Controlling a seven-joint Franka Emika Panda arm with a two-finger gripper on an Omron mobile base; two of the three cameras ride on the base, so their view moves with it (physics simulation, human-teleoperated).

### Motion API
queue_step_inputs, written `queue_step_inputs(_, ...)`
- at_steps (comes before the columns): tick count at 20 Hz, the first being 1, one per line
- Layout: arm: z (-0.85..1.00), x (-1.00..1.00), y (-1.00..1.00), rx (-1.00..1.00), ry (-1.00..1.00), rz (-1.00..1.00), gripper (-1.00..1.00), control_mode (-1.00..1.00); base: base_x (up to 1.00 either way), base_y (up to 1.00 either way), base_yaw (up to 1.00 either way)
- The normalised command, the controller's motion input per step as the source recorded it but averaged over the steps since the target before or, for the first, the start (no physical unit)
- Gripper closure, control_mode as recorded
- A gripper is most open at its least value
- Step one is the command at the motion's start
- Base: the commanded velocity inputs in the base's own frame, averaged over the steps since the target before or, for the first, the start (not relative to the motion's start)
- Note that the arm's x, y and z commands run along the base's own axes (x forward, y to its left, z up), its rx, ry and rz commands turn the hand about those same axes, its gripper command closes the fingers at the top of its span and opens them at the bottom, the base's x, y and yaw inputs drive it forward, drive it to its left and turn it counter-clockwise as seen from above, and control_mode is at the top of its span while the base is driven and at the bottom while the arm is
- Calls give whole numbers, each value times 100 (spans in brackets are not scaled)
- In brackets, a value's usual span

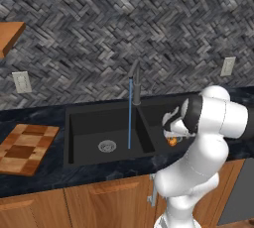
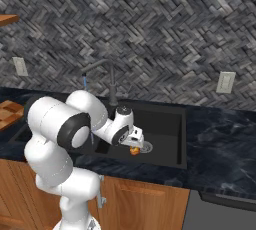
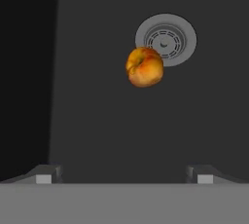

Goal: Pick the peach from the sink and place it on the cutting board to airdry. Then turn off the sink faucet.

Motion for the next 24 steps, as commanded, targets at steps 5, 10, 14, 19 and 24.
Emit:
queue_step_inputs(5,-20,10,-10,2,1,0,-100,-100,0,0,0)
queue_step_inputs(10,-21,9,-8,1,0,0,-100,-100,0,0,0)
queue_step_inputs(14,-17,16,-2,0,0,0,-100,-100,0,0,0)
queue_step_inputs(19,-17,20,0,0,0,0,-100,-100,0,0,0)
queue_step_inputs(24,-18,22,-2,0,1,0,-100,-100,0,0,0)
